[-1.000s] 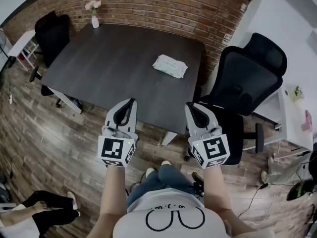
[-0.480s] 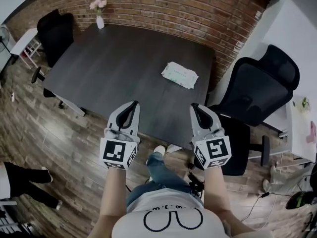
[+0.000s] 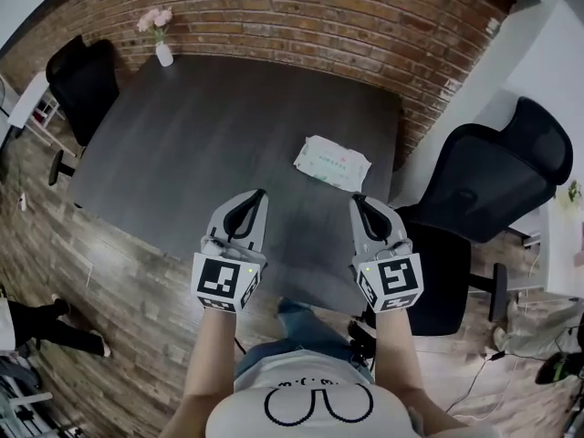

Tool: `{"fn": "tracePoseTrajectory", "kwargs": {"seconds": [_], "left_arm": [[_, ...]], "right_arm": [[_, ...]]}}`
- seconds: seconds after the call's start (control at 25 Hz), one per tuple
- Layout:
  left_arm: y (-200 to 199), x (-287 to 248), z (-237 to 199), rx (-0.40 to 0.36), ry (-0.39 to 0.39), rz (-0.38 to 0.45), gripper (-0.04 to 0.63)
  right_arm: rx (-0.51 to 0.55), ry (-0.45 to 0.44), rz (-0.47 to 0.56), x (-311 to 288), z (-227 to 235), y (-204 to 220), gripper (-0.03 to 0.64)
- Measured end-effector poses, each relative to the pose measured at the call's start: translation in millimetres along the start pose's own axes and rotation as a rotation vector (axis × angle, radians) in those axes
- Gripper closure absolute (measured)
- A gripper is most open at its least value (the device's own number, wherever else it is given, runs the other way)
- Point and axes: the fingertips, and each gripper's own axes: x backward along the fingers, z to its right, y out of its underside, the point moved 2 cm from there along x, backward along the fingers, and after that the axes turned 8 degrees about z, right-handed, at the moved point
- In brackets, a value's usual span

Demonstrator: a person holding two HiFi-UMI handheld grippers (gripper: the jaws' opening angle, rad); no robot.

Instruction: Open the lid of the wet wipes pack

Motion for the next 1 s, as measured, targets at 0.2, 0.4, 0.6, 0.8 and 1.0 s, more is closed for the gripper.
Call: {"fn": "tracePoseTrajectory", "kwargs": {"seconds": [0.2, 0.4, 0.6, 0.8, 1.0], "left_arm": [[14, -52, -11, 0.017, 0.043, -0.027, 0.597], [24, -91, -19, 0.021, 0.077, -0.051, 0.597], [34, -112, -27, 0.016, 0.098, -0.066, 0.597], [45, -124, -27, 0.020, 0.135, -0.092, 0.597], [58, -137, -28, 0.036, 0.173, -0.119, 0.597]], "right_arm": [[0.011, 0.034, -0.040, -26, 33, 13, 0.615], [0.017, 0.039, -0.069, -49, 54, 22, 0.615], [0.036, 0.074, -0.086, -66, 65, 29, 0.614], [0.043, 0.082, -0.105, -72, 69, 37, 0.608], [0.060, 0.062, -0.141, -80, 68, 46, 0.569]]}}
